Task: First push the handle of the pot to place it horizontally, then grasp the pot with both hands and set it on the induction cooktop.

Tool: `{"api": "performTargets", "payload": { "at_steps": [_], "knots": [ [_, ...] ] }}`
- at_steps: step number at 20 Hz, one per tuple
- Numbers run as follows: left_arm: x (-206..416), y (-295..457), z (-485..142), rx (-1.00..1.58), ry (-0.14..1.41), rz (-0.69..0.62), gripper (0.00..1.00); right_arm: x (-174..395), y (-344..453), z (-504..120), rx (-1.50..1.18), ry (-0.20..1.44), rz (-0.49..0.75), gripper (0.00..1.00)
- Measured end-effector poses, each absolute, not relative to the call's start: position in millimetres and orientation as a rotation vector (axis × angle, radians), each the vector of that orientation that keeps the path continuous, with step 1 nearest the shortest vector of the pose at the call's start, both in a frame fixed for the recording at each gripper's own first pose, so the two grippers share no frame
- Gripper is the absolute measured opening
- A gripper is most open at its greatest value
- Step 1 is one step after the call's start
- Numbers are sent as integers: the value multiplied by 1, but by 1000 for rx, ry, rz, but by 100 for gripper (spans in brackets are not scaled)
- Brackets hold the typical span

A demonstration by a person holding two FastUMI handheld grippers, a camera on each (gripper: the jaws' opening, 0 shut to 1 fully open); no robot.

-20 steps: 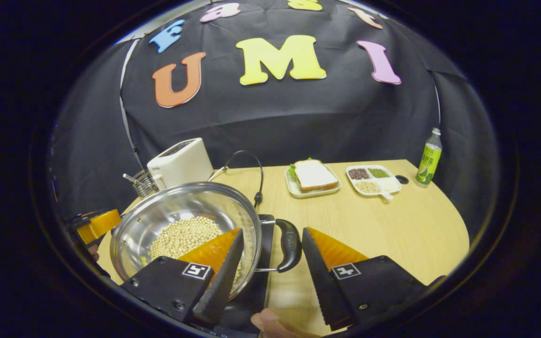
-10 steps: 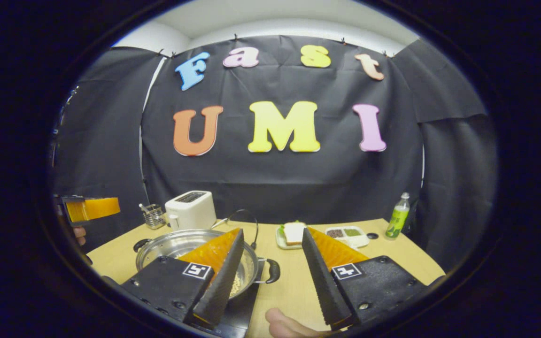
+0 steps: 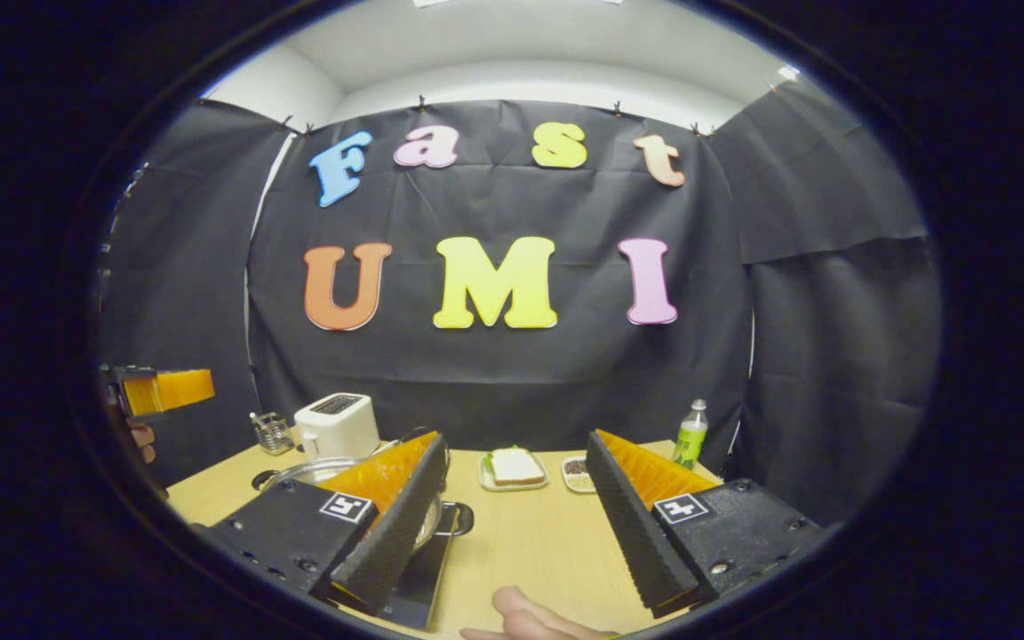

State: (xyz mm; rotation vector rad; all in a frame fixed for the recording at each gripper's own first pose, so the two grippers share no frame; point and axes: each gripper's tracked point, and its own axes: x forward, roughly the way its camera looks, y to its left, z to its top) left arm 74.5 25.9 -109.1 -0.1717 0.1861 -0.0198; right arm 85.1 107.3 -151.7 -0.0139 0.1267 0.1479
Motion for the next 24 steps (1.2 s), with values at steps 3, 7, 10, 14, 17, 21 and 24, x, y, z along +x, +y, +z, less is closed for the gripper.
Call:
{"api": "performTargets", "payload": {
  "at_steps": [3, 7, 10, 14, 17, 21, 24],
  "knots": [
    [61, 14, -90, -128, 179, -8, 95, 74, 83, -129, 1, 115, 132, 99],
    [41, 1, -63, -95, 156, 11, 95, 49, 46, -97, 5, 93, 109, 100],
    [15, -10, -56, -109, 170, 36, 95, 23, 16, -79, -14, 70, 82, 99],
    [-27, -36, -56, -127, 163, 29, 95, -18, -7, -76, -51, 51, 67, 99],
    [-46, -61, -66, -112, 173, -25, 95, -47, -17, -85, -10, 42, 71, 99],
    [-51, -73, -74, -59, 171, -56, 95, -69, -41, -80, 29, 8, 21, 99],
    [-56, -76, -76, -105, 172, -57, 95, -77, -43, -85, 24, -4, 6, 100]
  ]
}}
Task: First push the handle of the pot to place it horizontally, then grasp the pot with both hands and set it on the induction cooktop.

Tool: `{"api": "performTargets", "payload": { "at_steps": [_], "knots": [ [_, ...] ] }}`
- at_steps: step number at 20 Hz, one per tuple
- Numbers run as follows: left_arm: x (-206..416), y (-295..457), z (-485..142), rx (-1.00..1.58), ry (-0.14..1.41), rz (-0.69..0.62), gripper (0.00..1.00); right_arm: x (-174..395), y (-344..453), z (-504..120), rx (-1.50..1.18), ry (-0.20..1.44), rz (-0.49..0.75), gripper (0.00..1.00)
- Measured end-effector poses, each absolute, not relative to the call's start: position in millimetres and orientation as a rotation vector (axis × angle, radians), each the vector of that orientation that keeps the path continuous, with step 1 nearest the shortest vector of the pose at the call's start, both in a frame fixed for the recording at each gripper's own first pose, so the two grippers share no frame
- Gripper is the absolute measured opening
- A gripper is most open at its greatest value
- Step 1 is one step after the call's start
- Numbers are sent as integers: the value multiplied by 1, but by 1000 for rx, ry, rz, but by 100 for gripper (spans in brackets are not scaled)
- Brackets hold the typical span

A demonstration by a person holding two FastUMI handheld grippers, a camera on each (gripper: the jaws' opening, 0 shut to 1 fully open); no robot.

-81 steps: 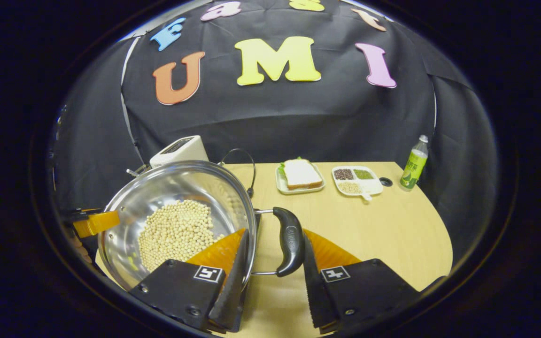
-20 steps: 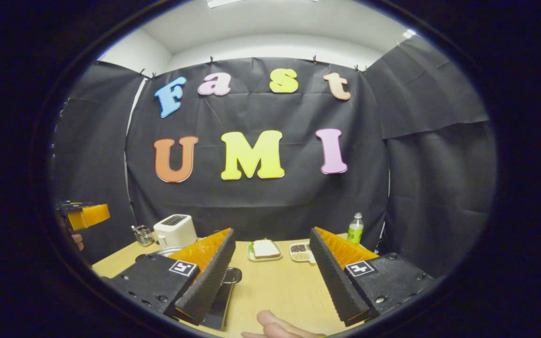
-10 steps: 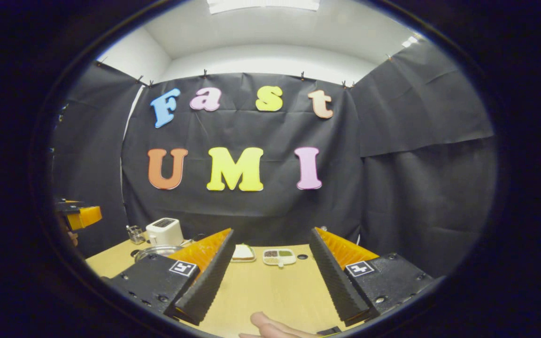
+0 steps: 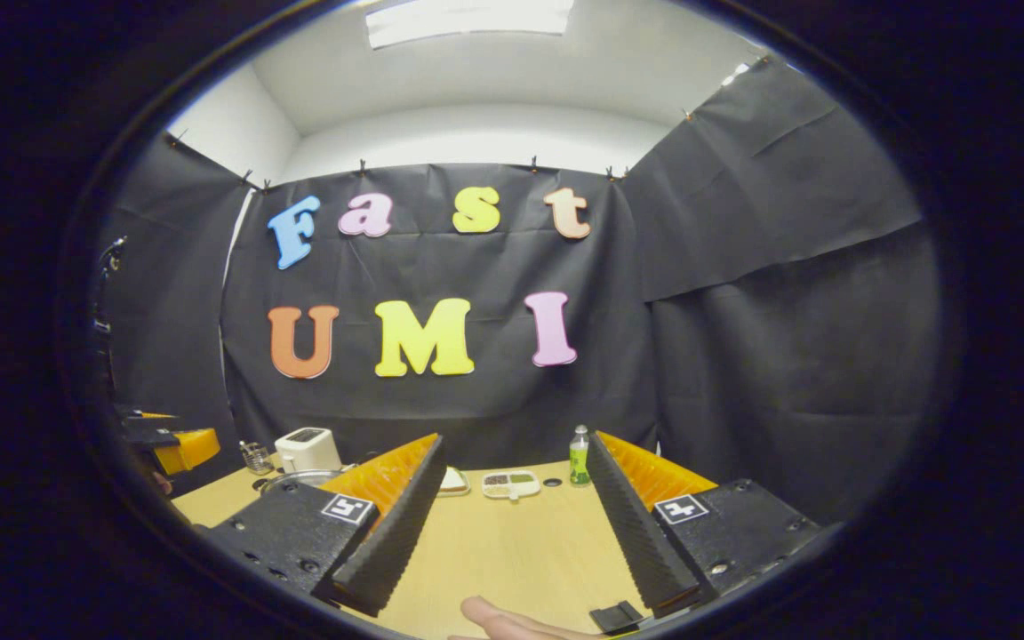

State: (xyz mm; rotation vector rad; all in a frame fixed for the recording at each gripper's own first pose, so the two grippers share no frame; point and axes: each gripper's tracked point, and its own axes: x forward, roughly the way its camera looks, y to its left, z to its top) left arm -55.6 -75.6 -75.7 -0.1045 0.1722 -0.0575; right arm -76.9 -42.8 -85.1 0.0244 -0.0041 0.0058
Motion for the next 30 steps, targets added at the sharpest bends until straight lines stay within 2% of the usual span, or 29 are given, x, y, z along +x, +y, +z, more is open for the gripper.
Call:
{"api": "performTargets", "payload": {
  "at_steps": [7, 11, 13, 18, 19, 20, 21, 22, 23, 24, 30],
  "knots": [
    [-63, -71, -82, -112, 152, -55, 95, -74, -44, -97, 101, 13, -5, 99],
    [-66, -63, -80, -89, 130, -38, 95, -77, -33, -97, 113, 15, 22, 100],
    [-68, -67, -83, -91, 135, -52, 95, -78, -27, -97, 113, 17, 42, 96],
    [-71, -67, -82, -94, 132, -57, 95, -82, -11, -94, 88, 6, 84, 96],
    [-71, -69, -82, -94, 134, -59, 95, -83, -7, -94, 84, 5, 93, 100],
    [-71, -68, -82, -93, 134, -58, 95, -84, -4, -95, 82, 8, 102, 96],
    [-71, -68, -81, -92, 135, -57, 95, -84, -1, -96, 81, 11, 110, 96],
    [-71, -67, -80, -92, 132, -55, 95, -84, 1, -97, 78, 13, 117, 100],
    [-71, -67, -79, -95, 129, -56, 95, -83, 3, -98, 75, 16, 121, 100],
    [-71, -67, -79, -98, 128, -58, 95, -83, 3, -97, 75, 17, 123, 96],
    [-72, -72, -78, -93, 130, -69, 95, -84, 10, -99, 74, 19, 143, 96]
  ]
}}
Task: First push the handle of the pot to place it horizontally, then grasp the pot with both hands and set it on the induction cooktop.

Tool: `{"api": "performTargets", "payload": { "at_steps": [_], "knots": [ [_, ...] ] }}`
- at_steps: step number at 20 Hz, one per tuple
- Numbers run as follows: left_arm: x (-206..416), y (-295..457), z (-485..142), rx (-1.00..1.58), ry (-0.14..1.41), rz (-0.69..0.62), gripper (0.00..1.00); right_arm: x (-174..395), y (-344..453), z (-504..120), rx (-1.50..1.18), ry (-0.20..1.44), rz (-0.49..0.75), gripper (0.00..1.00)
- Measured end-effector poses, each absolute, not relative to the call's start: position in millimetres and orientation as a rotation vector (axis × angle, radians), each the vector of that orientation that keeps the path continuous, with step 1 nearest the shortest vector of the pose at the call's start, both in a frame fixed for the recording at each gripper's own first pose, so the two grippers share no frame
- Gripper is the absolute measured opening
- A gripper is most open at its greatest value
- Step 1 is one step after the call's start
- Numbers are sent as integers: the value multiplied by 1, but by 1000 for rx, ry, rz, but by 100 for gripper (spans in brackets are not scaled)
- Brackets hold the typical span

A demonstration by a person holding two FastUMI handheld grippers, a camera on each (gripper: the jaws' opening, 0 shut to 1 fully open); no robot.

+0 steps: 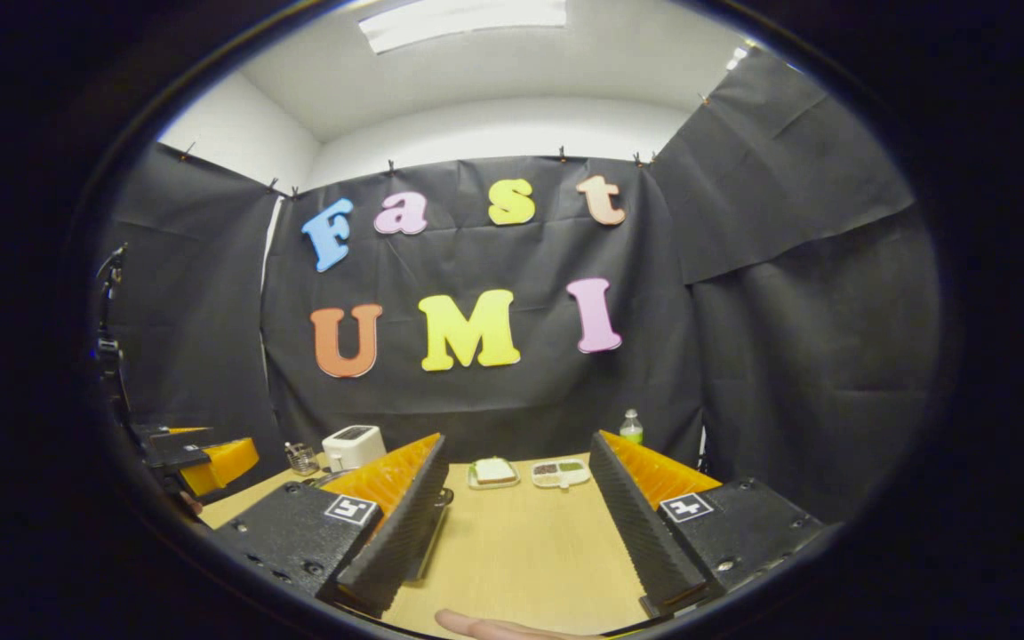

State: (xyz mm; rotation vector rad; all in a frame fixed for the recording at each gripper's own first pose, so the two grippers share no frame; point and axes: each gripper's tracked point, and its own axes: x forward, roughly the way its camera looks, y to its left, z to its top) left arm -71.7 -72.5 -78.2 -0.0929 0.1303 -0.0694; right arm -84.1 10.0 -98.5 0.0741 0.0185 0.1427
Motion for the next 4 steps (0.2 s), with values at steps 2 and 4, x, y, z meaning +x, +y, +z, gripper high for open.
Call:
{"api": "performTargets", "payload": {
  "at_steps": [2, 4],
  "knots": [
    [-74, -75, -78, -92, 129, -72, 95, -85, 10, -99, 76, 20, 144, 96],
    [-75, -78, -76, -87, 124, -80, 95, -85, 12, -100, 73, 17, 148, 100]
  ]
}}
